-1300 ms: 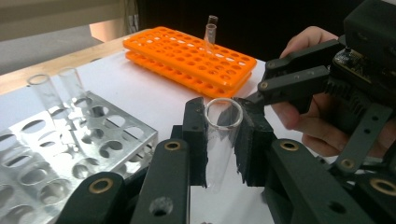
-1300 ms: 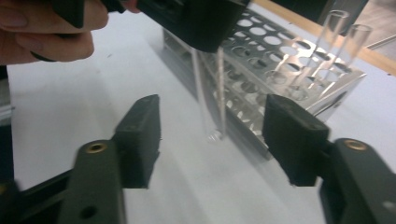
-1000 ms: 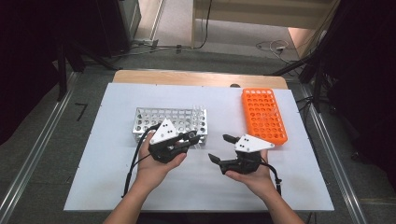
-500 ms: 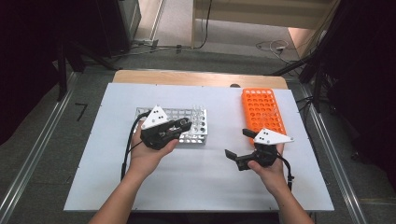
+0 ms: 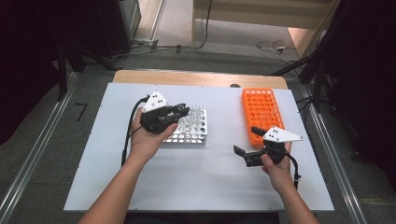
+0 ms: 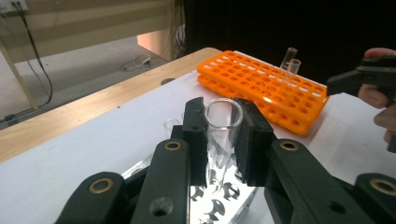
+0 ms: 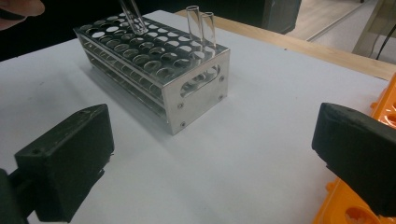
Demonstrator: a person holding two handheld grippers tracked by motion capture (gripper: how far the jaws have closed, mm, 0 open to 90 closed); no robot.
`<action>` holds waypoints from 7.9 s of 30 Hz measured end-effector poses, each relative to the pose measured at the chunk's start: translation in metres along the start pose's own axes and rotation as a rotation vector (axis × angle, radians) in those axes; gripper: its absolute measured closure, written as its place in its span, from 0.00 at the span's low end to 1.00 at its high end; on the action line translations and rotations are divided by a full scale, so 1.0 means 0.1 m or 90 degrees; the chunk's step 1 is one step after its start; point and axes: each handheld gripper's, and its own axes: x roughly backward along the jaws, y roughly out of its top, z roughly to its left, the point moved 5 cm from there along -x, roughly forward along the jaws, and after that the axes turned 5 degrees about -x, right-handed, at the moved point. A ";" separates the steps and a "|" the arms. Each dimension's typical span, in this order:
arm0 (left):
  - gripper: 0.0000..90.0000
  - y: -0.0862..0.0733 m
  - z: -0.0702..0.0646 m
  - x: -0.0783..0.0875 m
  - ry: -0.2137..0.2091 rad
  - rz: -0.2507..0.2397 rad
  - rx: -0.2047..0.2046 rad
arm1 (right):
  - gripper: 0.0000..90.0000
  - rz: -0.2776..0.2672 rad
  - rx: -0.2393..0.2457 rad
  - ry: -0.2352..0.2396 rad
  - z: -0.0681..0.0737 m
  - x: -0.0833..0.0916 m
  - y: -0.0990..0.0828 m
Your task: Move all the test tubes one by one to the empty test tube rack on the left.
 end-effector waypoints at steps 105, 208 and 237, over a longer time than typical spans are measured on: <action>0.51 -0.33 0.27 -0.51 0.069 0.079 0.072 | 0.00 -0.010 -0.012 -0.013 -0.11 0.05 0.00; 0.00 -0.54 -0.60 0.30 -0.041 -0.034 0.040 | 0.83 -0.002 -0.083 -0.255 -1.03 0.00 -0.07; 0.00 -0.45 -0.62 0.33 -0.036 -0.032 0.021 | 0.83 -0.019 -0.035 -0.190 -0.52 0.12 0.20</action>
